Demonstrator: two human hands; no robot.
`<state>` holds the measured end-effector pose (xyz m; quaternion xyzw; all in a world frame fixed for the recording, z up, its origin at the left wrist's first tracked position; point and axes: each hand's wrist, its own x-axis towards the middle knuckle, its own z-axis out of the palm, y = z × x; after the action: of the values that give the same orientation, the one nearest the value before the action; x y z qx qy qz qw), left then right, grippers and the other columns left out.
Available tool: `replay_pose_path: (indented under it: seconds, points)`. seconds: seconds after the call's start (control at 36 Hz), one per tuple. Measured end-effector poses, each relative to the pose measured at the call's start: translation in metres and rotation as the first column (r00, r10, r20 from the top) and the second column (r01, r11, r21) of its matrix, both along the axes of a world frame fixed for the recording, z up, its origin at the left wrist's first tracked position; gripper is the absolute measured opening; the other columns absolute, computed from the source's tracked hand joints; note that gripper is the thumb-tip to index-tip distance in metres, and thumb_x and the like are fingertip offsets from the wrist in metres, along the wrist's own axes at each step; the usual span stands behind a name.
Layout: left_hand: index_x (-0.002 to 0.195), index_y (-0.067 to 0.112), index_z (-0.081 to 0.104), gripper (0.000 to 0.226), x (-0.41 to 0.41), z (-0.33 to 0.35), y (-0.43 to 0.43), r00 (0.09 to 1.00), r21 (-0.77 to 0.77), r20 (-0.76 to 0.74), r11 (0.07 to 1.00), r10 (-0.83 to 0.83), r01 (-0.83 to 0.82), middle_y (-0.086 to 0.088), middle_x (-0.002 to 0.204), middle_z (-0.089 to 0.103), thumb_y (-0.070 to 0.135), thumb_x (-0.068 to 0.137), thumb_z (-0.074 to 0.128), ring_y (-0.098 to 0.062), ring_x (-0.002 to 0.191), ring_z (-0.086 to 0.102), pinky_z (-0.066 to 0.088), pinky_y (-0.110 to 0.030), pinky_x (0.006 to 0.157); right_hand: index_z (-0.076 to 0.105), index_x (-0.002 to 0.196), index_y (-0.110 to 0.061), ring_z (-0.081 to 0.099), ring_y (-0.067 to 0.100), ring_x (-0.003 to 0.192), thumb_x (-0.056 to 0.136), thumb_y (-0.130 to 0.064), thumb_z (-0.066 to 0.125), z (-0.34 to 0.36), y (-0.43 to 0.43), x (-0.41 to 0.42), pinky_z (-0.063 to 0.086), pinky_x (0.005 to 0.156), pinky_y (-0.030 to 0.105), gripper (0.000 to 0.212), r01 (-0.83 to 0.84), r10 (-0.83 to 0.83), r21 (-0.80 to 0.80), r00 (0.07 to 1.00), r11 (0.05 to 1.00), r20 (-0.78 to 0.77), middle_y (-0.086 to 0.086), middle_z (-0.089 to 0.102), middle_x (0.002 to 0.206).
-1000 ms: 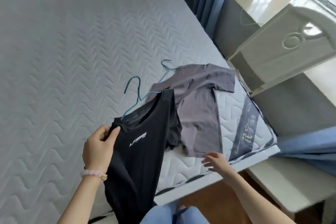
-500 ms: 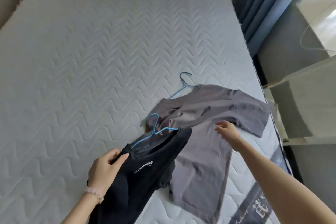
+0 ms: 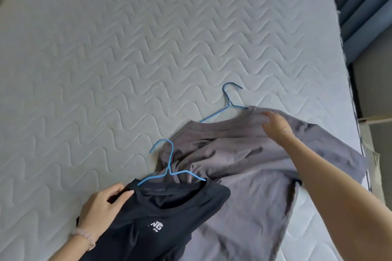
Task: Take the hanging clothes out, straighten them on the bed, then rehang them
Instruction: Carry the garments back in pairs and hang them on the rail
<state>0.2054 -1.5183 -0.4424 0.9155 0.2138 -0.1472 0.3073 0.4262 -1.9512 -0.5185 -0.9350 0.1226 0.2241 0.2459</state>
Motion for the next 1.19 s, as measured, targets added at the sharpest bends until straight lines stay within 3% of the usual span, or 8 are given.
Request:
replay_pose_path:
  seconds: [0.14, 0.22, 0.33, 0.44, 0.58, 0.72, 1.06, 1.19]
  points:
    - [0.058, 0.026, 0.047, 0.034, -0.013, -0.013, 0.009, 0.998, -0.015, -0.017, 0.998, 0.064, -0.064, 0.007, 0.052, 0.038, 0.057, 0.064, 0.060, -0.015, 0.065, 0.023, 0.025, -0.017, 0.049, 0.045, 0.137, -0.018, 0.039, 0.031, 0.130, 0.092, -0.018, 0.042, -0.028, -0.005, 0.029, 0.030, 0.108, 0.042, 0.045, -0.144, 0.155, -0.150, 0.986, 0.978, 0.064, 0.008, 0.044, 0.142]
    - [0.066, 0.018, 0.053, 0.047, -0.022, -0.017, 0.009, 0.996, -0.016, -0.028, 0.996, 0.090, -0.090, -0.009, 0.064, 0.049, 0.064, 0.060, 0.060, -0.011, 0.070, 0.023, 0.028, -0.016, 0.052, 0.050, 0.131, -0.020, 0.044, 0.033, 0.123, 0.094, -0.029, 0.045, -0.041, -0.011, 0.037, 0.032, 0.104, 0.043, 0.038, -0.187, 0.203, -0.233, 0.978, 0.954, 0.044, 0.008, 0.049, 0.135]
    - [0.063, 0.016, 0.051, 0.037, -0.026, -0.020, 0.004, 0.991, -0.047, -0.054, 0.991, 0.122, -0.125, -0.020, 0.070, 0.049, 0.038, 0.076, 0.078, -0.019, 0.068, 0.024, 0.026, -0.014, 0.050, 0.058, 0.118, -0.015, 0.047, 0.034, 0.113, 0.092, -0.029, 0.053, -0.050, -0.029, 0.035, 0.039, 0.091, 0.044, 0.029, -0.139, 0.173, -0.285, 0.980, 0.948, 0.098, 0.013, 0.056, 0.117]
    - [0.061, 0.019, 0.050, 0.044, -0.029, -0.019, 0.006, 0.993, -0.026, -0.036, 0.994, 0.108, -0.109, -0.012, 0.065, 0.045, 0.062, 0.057, 0.060, -0.019, 0.066, 0.024, 0.025, -0.016, 0.050, 0.062, 0.111, -0.017, 0.050, 0.035, 0.109, 0.095, -0.031, 0.049, -0.046, -0.053, 0.026, 0.040, 0.079, 0.041, 0.026, -0.081, 0.109, -0.284, 0.990, 0.955, 0.085, 0.013, 0.061, 0.111]
    - [0.059, 0.023, 0.049, 0.036, -0.027, -0.015, 0.005, 0.994, -0.025, -0.031, 0.994, 0.103, -0.104, 0.005, 0.053, 0.038, 0.052, 0.069, 0.069, -0.015, 0.066, 0.021, 0.024, -0.017, 0.049, 0.066, 0.097, -0.008, 0.057, 0.038, 0.097, 0.094, -0.034, 0.048, -0.037, -0.070, 0.010, 0.037, 0.069, 0.036, 0.032, -0.094, 0.111, -0.268, 0.993, 0.959, 0.047, 0.022, 0.065, 0.102]
    - [0.062, 0.022, 0.050, 0.035, -0.024, -0.009, 0.003, 0.997, -0.016, -0.044, 0.997, 0.071, -0.071, -0.002, 0.056, 0.039, 0.046, 0.073, 0.073, -0.016, 0.066, 0.020, 0.024, -0.018, 0.048, 0.056, 0.078, -0.018, 0.058, 0.035, 0.088, 0.091, -0.058, 0.036, -0.019, -0.073, -0.013, 0.043, 0.073, 0.039, 0.047, -0.031, 0.038, -0.308, 0.999, 0.951, 0.017, 0.011, 0.058, 0.082]
    - [0.051, 0.028, 0.043, 0.047, -0.060, 0.045, 0.021, 0.973, -0.094, -0.015, 0.969, 0.230, -0.230, 0.009, 0.047, 0.033, 0.026, 0.086, 0.074, -0.009, 0.056, 0.023, 0.023, -0.023, 0.053, 0.056, 0.067, -0.040, 0.058, 0.029, 0.082, 0.086, -0.048, 0.055, 0.108, -0.040, -0.049, 0.048, 0.075, 0.038, 0.021, 0.030, -0.025, -0.040, 0.991, 0.999, 0.131, 0.002, 0.064, 0.083]
    - [0.047, 0.025, 0.040, 0.051, -0.092, 0.103, 0.044, 0.915, -0.192, 0.092, 0.908, 0.393, -0.371, 0.003, 0.049, 0.027, 0.015, 0.085, 0.073, -0.008, 0.052, 0.023, 0.017, -0.019, 0.045, 0.068, 0.074, -0.023, 0.061, 0.028, 0.078, 0.089, -0.032, 0.059, 0.199, 0.018, -0.072, 0.048, 0.072, 0.038, 0.019, -0.034, 0.012, 0.102, 0.978, 0.994, 0.208, 0.007, 0.068, 0.078]
